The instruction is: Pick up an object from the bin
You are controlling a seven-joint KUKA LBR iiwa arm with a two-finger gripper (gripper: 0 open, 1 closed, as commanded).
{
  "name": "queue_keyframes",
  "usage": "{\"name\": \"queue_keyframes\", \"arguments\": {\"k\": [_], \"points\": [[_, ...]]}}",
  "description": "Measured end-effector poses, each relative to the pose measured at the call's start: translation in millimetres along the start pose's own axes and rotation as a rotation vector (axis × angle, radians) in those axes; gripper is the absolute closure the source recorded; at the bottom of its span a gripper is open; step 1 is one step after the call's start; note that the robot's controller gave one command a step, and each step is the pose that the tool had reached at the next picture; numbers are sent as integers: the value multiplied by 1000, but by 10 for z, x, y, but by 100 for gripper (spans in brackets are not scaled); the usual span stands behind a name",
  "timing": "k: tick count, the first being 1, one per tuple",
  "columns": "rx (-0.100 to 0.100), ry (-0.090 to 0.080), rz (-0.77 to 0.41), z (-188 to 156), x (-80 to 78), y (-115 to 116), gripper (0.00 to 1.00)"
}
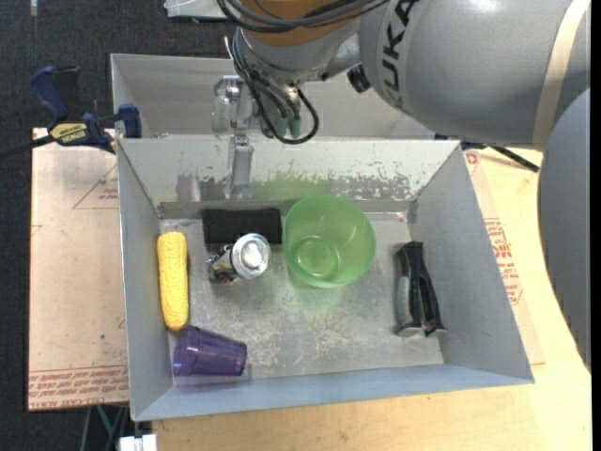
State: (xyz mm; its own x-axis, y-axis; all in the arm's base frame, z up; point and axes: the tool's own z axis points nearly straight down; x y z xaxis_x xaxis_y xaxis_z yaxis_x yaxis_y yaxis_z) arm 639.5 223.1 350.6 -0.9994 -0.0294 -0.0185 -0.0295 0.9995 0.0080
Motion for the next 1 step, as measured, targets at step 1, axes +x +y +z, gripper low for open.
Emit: {"name": "queue_keyframes", "arguments": {"k": [1], "points": [[1,5,-64,889,188,180,0]]}}
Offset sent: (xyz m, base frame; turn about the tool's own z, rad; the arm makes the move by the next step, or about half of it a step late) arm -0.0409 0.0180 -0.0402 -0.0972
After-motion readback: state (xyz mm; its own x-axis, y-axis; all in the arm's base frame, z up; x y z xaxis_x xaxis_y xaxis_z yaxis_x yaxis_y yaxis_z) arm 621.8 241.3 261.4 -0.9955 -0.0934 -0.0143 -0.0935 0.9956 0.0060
